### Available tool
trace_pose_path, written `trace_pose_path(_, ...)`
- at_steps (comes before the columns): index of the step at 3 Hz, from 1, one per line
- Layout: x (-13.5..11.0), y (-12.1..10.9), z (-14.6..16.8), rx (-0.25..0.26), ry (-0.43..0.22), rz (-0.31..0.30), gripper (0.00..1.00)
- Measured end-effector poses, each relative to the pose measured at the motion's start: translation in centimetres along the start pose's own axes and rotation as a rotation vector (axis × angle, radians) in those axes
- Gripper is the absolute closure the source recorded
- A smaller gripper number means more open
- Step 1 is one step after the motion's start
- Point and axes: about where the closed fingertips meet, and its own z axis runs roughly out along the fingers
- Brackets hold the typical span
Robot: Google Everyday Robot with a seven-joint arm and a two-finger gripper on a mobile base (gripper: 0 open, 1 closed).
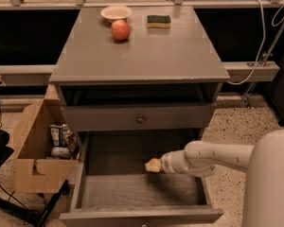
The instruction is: Place orange into middle drawer
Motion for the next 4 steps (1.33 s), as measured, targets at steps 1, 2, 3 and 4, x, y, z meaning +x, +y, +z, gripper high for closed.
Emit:
trace_pose_path(1,2.10,-0.50,4.16,-0.022,0.023,0.015,0.97)
trace_pose_path(2,1.89,-0.32,3.96,-0.022,0.022,0.011,0.74)
trace_pose_path(3,1.96,-0.19,4.12,-0.025,0.024,0.011,0.51)
trace_pose_path(4,2.03,0.00,4.30,-0.028,0.026,0.010,0.20)
